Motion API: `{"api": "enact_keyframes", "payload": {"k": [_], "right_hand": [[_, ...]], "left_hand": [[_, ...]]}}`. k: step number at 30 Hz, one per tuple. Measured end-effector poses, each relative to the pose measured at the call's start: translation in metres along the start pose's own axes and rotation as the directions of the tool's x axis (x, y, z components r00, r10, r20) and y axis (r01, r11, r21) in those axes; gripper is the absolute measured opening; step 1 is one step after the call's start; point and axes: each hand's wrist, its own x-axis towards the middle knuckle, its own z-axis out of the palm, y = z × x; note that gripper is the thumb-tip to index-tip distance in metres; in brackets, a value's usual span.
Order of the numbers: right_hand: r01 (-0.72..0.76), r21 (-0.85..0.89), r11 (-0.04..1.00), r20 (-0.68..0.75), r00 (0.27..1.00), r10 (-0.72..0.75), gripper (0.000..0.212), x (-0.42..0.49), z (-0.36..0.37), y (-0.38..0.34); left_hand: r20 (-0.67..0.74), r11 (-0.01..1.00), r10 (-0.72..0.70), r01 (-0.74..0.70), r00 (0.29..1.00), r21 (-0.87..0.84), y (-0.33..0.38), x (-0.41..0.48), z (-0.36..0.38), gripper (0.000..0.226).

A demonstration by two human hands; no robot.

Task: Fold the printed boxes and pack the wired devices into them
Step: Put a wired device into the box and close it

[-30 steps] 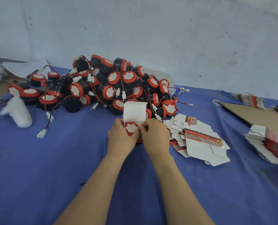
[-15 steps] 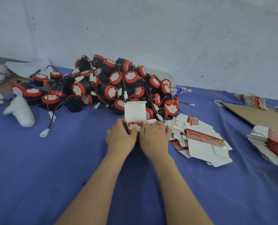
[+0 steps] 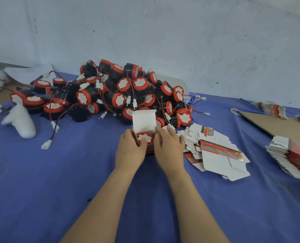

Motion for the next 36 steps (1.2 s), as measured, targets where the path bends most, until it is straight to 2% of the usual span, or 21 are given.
{"api": "enact_keyframes", "payload": {"k": [7,13,15,18,19,21,22,24,26,28,31,33,35,36], "right_hand": [[-0.058,-0.168,0.984,0.051,0.996,0.068,0.034,0.004,0.002,-0.005],[-0.013,-0.145,0.989,0.12,0.992,0.031,0.036,0.002,0.005,-0.004],[0.004,-0.076,0.997,0.13,0.991,0.006,0.036,0.001,0.004,0.0],[0.02,0.223,0.975,0.04,0.999,-0.03,0.032,0.0,0.001,0.001],[0.004,0.314,0.949,-0.039,0.999,0.009,0.03,0.0,-0.002,0.002],[-0.105,0.418,0.902,-0.172,0.966,0.192,0.032,0.003,-0.008,0.006],[-0.186,0.457,0.87,-0.178,0.939,0.294,0.035,0.004,-0.011,0.008],[-0.307,0.544,0.781,-0.079,0.908,0.412,0.038,0.005,-0.013,0.012],[-0.27,0.611,0.744,-0.011,0.937,0.349,0.028,0.003,-0.011,0.009],[-0.172,0.552,0.816,-0.006,0.978,0.21,0.014,0.002,-0.007,0.005],[-0.107,0.422,0.9,0.032,0.994,0.103,0.018,0.002,-0.002,0.01],[-0.121,0.397,0.91,0.06,0.993,0.106,0.016,0.002,0.001,0.011],[-0.176,0.464,0.868,0.079,0.984,0.157,0.026,0.004,0.003,0.012],[-0.212,0.509,0.834,0.092,0.977,0.191,0.032,0.004,0.002,0.012]], "left_hand": [[-0.007,1.0,0.018,-0.018,1.0,0.003,0.001,0.001,0.0,0.022],[-0.01,1.0,0.0,0.0,1.0,-0.016,0.0,0.001,0.0,0.027],[-0.012,1.0,-0.002,0.002,1.0,-0.011,0.0,0.001,0.001,0.028],[-0.014,1.0,0.002,-0.002,1.0,-0.002,-0.001,0.002,0.002,0.026],[-0.017,1.0,0.003,-0.003,1.0,0.001,-0.002,0.002,0.002,0.024],[-0.028,1.0,0.004,-0.004,1.0,-0.005,-0.002,0.002,0.002,0.025],[-0.037,1.0,0.008,-0.009,0.999,-0.022,-0.002,0.001,0.002,0.028],[-0.074,0.997,0.021,-0.026,0.997,-0.075,-0.002,0.0,0.003,0.033],[-0.096,0.994,0.045,-0.054,0.994,-0.092,-0.002,-0.003,0.004,0.035],[-0.08,0.993,0.085,-0.092,0.993,-0.08,-0.004,-0.003,0.004,0.033],[0.002,0.981,0.093,-0.091,0.996,-0.173,-0.002,-0.001,0.003,0.027],[0.046,0.962,0.054,-0.04,0.997,-0.269,-0.002,0.001,0.003,0.023],[0.047,0.966,0.055,-0.041,0.997,-0.254,-0.004,0.001,0.003,0.002],[0.041,0.967,0.072,-0.06,0.997,-0.249,-0.006,0.001,0.003,0.019]]}}
